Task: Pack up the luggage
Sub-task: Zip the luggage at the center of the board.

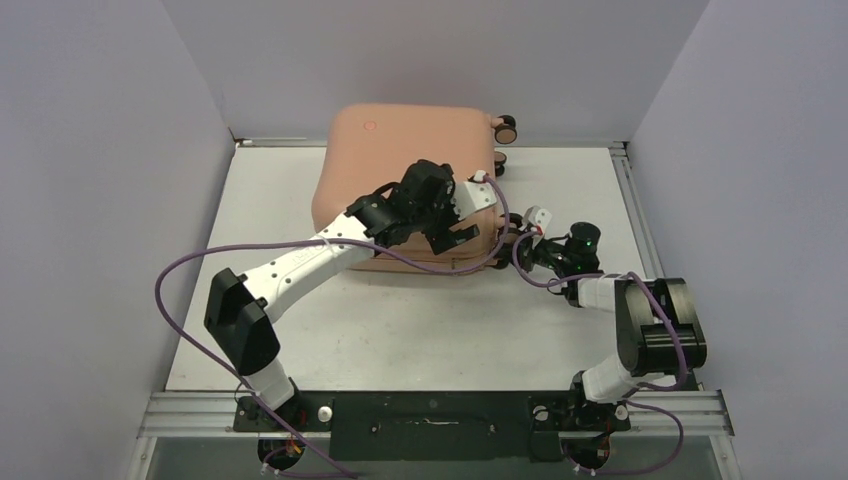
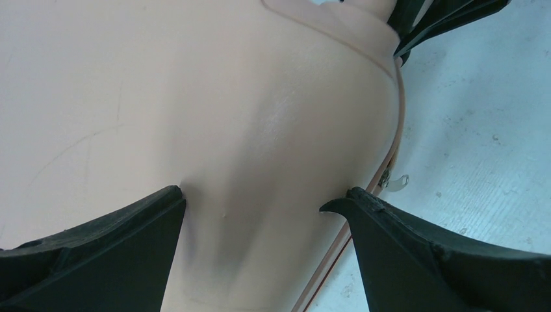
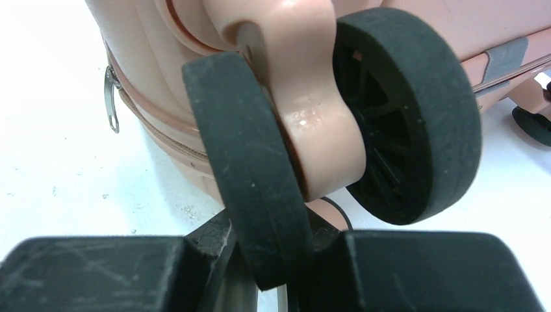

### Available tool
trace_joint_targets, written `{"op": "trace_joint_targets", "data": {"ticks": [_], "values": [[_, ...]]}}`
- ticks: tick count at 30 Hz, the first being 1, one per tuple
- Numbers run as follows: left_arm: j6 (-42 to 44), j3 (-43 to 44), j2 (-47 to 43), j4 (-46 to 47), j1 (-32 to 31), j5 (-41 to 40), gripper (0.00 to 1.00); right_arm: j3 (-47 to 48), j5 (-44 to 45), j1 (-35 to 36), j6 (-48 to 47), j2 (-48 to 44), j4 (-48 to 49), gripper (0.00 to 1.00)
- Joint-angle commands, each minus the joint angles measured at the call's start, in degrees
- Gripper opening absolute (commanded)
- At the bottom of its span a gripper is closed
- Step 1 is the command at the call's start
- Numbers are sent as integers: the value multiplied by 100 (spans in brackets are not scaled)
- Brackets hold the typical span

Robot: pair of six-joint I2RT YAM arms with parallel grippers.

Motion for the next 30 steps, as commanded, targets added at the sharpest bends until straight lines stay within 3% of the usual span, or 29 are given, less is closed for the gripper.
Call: {"op": "trace_joint_targets", "data": {"ticks": [1,13,15,18,23,30], "values": [[-165,404,286,291,-312,-285,96,-316,-266,79,-298,-554,393,5],[-709,906,1193,687,-547,-1226,96,-641,-166,154,-76,-1091,512,5],[-789,1073,1330,654,-553,-1242,96,-626,248,158,127,-1172,593,5],[-839,1223,1392,524,-553,-1082,96,-457,1570,167,415,-1283,458,5],[-790,1339,1233,210,-546,-413,96,-200,3114,183,-51,-1331,35,5],[-650,1963,1376,-302,-477,969,96,376,4266,168,443,-1061,-300,5]]}}
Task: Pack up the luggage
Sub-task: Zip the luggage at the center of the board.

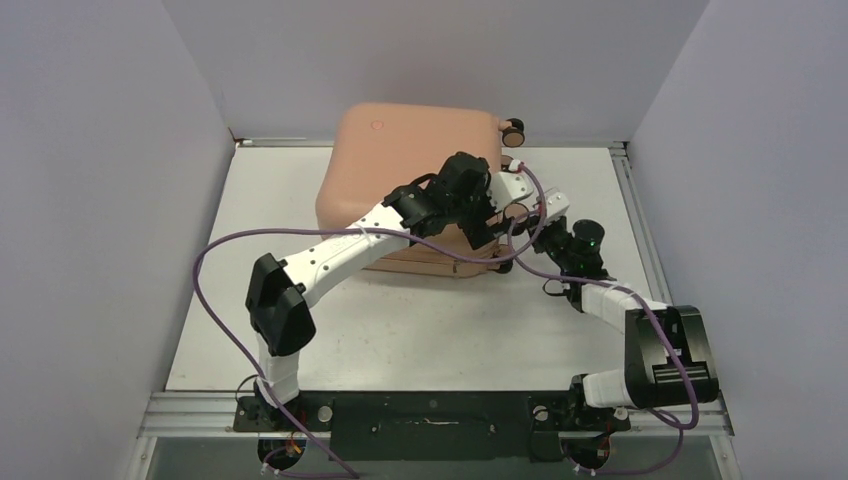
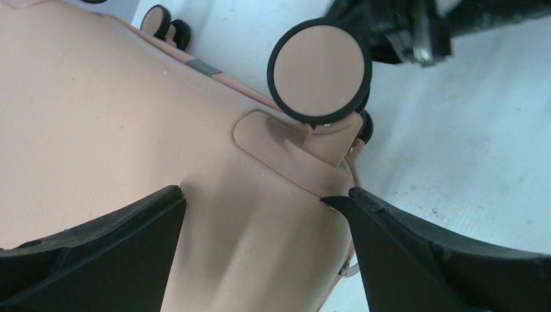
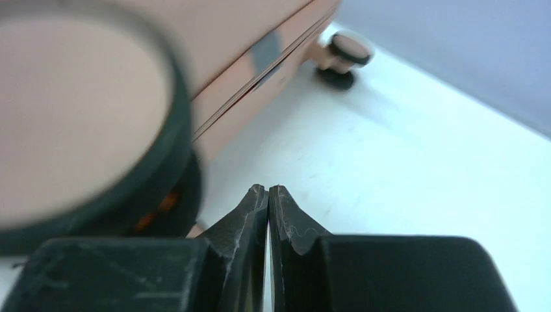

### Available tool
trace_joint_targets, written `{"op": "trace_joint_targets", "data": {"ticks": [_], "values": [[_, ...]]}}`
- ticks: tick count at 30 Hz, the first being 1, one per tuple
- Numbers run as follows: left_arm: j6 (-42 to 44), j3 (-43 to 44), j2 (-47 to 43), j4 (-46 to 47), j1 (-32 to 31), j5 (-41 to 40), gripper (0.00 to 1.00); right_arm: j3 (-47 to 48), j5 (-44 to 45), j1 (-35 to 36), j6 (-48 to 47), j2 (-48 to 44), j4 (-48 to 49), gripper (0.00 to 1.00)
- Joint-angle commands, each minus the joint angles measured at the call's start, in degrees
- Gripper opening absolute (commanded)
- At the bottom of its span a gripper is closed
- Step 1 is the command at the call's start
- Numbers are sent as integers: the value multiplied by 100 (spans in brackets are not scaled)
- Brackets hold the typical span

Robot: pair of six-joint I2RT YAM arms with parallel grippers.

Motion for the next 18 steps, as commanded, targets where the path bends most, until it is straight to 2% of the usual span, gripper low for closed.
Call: {"op": "trace_joint_targets", "data": {"ticks": [1,6,8,9,12,15,18], "values": [[59,687,234,-371,104,1115,96,658,971,-55,435,37,240,5],[41,1251,444,-476,259,1867,96,898,460,-121,935,142,116,5],[-16,1383,513,-433,309,2117,96,961,-100,-239,1179,146,138,5],[-43,1452,550,-418,333,2187,96,1047,-426,-302,1272,172,58,5],[-52,1514,567,-457,393,2463,96,1442,-601,-454,1675,239,-630,5],[309,1411,482,-680,396,2830,96,1695,-833,-1026,2007,252,-1096,5],[1006,1250,467,-849,254,2528,96,1752,-1326,-1647,2170,93,-1398,5]]}}
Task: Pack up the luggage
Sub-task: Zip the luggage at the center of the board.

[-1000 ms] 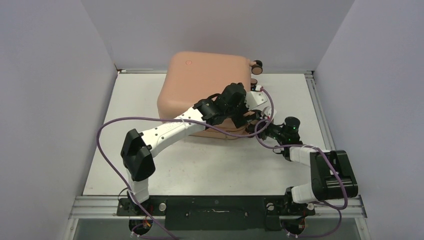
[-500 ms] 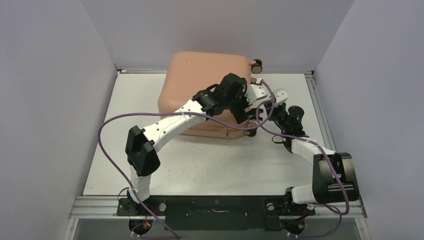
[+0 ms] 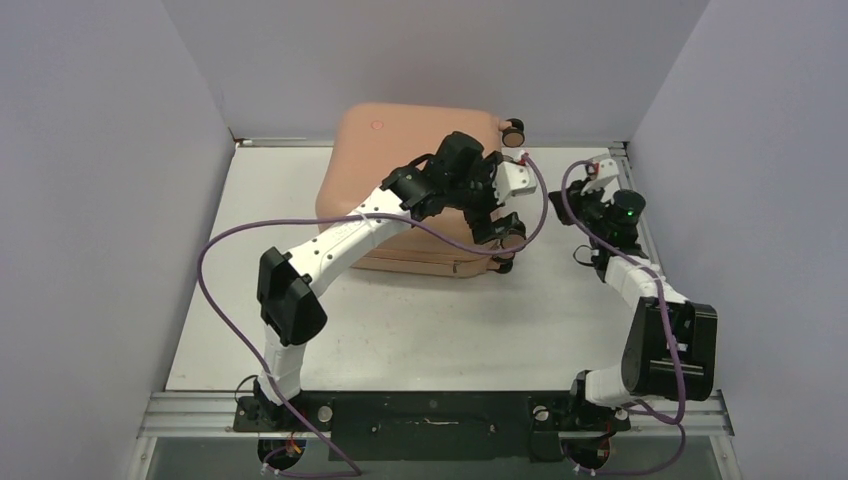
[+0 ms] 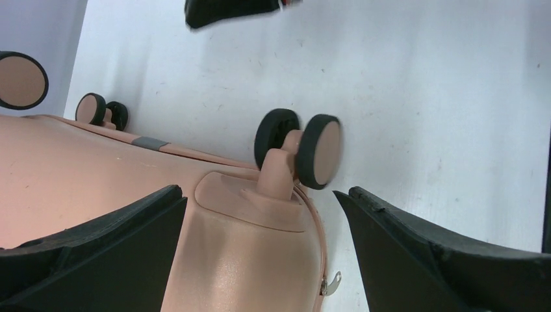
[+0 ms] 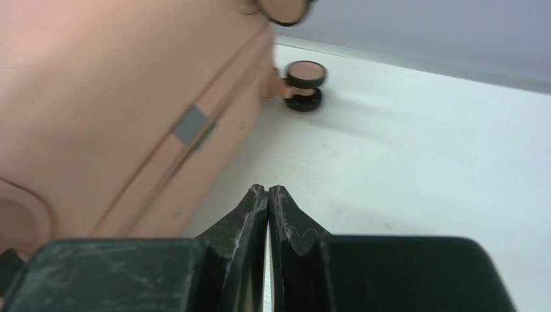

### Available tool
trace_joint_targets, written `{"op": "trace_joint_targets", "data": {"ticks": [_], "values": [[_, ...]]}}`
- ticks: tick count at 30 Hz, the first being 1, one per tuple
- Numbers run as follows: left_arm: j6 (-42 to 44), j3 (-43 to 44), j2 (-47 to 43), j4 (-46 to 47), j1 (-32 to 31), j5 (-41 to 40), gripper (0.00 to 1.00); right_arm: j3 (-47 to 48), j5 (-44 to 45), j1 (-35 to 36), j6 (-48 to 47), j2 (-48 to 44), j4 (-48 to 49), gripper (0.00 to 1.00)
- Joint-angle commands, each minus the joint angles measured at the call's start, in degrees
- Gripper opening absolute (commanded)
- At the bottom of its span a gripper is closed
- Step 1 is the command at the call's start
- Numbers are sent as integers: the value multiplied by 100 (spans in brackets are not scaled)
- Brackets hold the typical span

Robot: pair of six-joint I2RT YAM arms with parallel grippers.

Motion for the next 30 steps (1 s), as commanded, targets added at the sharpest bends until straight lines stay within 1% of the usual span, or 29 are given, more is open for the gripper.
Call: {"op": "trace_joint_targets", "data": {"ticks": [1,2,3,4,6,8,14,17,21,22,23,25,26,27,29,30], "values": [[949,-37,-86,-224,-189,-67,96,145,-760,-804,461,-274,-471,6],[1076,-77,-54,-162,-251,-314,96,65,-862,-940,345,-397,-529,28],[1199,-114,-10,-94,-296,-504,96,4,-906,-1027,145,-534,-666,38],[1282,-135,36,-27,-350,-662,96,-31,-927,-1088,-67,-660,-905,40],[1410,-152,145,151,-488,-1102,96,-52,-1015,-1182,-467,-888,-1387,43],[1508,-148,269,331,-581,-1409,96,-66,-1289,-1345,-768,-1069,-1802,45],[1792,155,755,457,-736,-1859,96,-20,-2060,-1472,-1845,-1307,-3011,53],[1856,435,1067,349,-772,-2162,96,-111,-2421,-1480,-2137,-1407,-3287,58],[1767,522,1222,625,-770,-2808,98,-256,-2590,-1480,-2438,-1515,-3409,59],[1765,492,1218,741,-764,-2900,92,-293,-2591,-1480,-2533,-1524,-3441,59],[1765,431,1204,857,-761,-2980,83,-317,-2583,-1480,-2644,-1525,-3484,59],[1757,325,1151,1108,-761,-3140,56,-373,-2594,-1493,-2793,-1488,-3555,59],[1737,279,1114,1281,-769,-3212,40,-419,-2604,-1508,-2805,-1471,-3544,59],[1720,214,1077,1425,-774,-3322,33,-468,-2628,-1526,-2796,-1446,-3517,59],[1690,42,972,1736,-794,-3514,14,-577,-2732,-1582,-2791,-1391,-3459,59],[1682,-65,911,1939,-802,-3631,7,-623,-2834,-1624,-2813,-1354,-3447,59]]}}
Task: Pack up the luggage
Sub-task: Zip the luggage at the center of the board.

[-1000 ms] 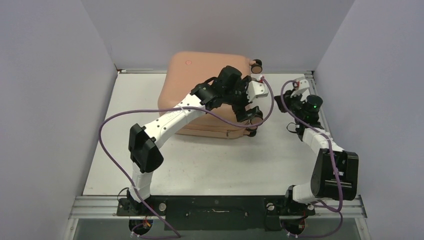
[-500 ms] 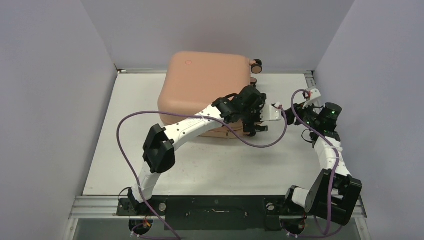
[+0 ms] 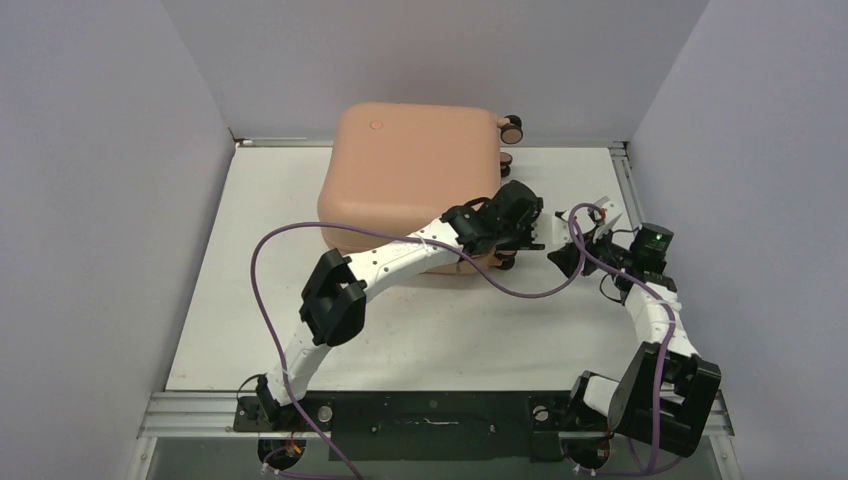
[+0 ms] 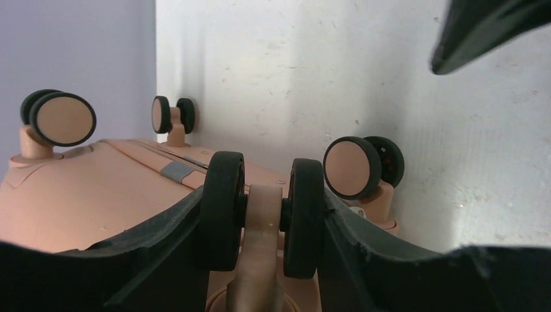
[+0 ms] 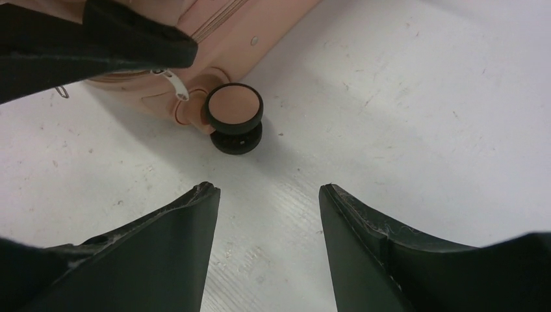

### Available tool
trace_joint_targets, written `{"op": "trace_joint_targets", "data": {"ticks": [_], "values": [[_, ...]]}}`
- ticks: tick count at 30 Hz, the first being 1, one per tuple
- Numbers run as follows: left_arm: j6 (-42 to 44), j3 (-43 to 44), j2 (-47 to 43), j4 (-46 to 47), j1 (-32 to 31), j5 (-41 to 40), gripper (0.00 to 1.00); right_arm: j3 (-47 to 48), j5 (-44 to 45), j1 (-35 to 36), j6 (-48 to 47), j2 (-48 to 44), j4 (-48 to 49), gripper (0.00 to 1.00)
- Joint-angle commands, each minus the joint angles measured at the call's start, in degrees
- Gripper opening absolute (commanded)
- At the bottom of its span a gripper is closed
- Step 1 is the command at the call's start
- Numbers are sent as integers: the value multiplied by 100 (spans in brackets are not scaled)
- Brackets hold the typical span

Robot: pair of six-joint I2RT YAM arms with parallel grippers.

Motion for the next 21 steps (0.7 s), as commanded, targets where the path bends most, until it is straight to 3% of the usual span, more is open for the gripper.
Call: {"op": "trace_joint_targets", "data": {"ticks": [1,10,12,17,19,21], "values": [[-268,-284,-324,1331,132,-1021,2,-207,-582,-190,-335,64,117,58],[-738,-221,-425,2069,117,-2001,0,-319,-2007,-532,-1917,672,-219,60],[-835,-88,-490,1963,111,-1974,0,-20,-2321,-517,-3242,1156,-1385,60],[-973,252,-603,1706,109,-1915,0,1699,-2974,-225,-9591,3402,-7207,60],[-1020,345,-648,1609,109,-1887,0,2202,-3153,-43,-9466,4093,-7403,57],[-1119,415,-694,1466,109,-1868,0,2332,-3164,245,-9934,4418,-7405,57]]}}
